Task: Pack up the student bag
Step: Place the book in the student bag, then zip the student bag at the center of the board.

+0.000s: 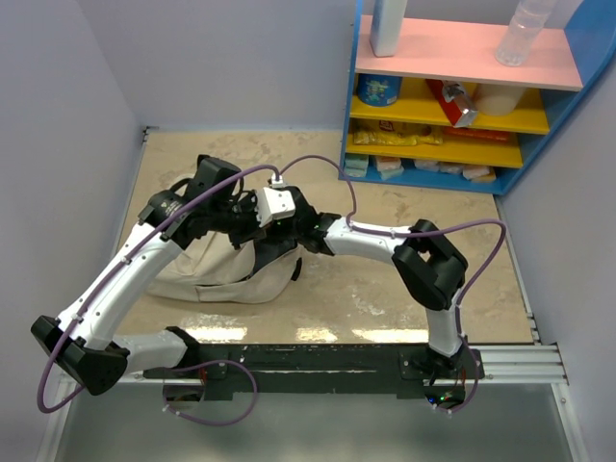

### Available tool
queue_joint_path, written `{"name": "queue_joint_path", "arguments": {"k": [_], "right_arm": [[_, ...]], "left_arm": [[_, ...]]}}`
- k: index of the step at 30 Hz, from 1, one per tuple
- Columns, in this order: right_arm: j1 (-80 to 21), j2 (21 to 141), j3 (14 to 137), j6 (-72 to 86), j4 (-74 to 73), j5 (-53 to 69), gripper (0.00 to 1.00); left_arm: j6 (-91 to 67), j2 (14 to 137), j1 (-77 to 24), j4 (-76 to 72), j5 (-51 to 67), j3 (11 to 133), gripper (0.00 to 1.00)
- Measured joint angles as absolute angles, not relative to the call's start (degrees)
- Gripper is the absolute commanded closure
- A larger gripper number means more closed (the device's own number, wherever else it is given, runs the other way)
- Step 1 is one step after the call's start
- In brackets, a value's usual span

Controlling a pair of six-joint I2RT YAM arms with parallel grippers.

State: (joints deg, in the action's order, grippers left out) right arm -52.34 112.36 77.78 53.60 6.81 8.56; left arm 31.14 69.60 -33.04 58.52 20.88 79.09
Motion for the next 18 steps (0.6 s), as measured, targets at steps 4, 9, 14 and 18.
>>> {"name": "queue_joint_path", "arguments": {"k": [4, 9, 14, 18], "right_arm": [[-50.6, 112.0, 76.9, 54.4, 7.3, 8.7, 0.74], [-44.1, 107.0, 69.7, 53.3, 6.5, 8.4, 0.64], [-37.1, 98.8, 64.6, 50.0, 4.9, 4.7, 0.71], [-37.8, 96.3, 64.4, 46.6, 5.7, 3.5, 0.72]], "left_arm": [[31.2, 69.6, -33.0, 58.8, 20.9, 79.2, 1.00], [31.2, 68.9, -33.0, 59.1, 20.9, 79.2, 1.00], [32.0, 71.5, -32.6, 64.2, 23.4, 84.7, 1.00], [32.9, 75.3, -32.5, 66.1, 25.7, 88.7, 1.00]]}}
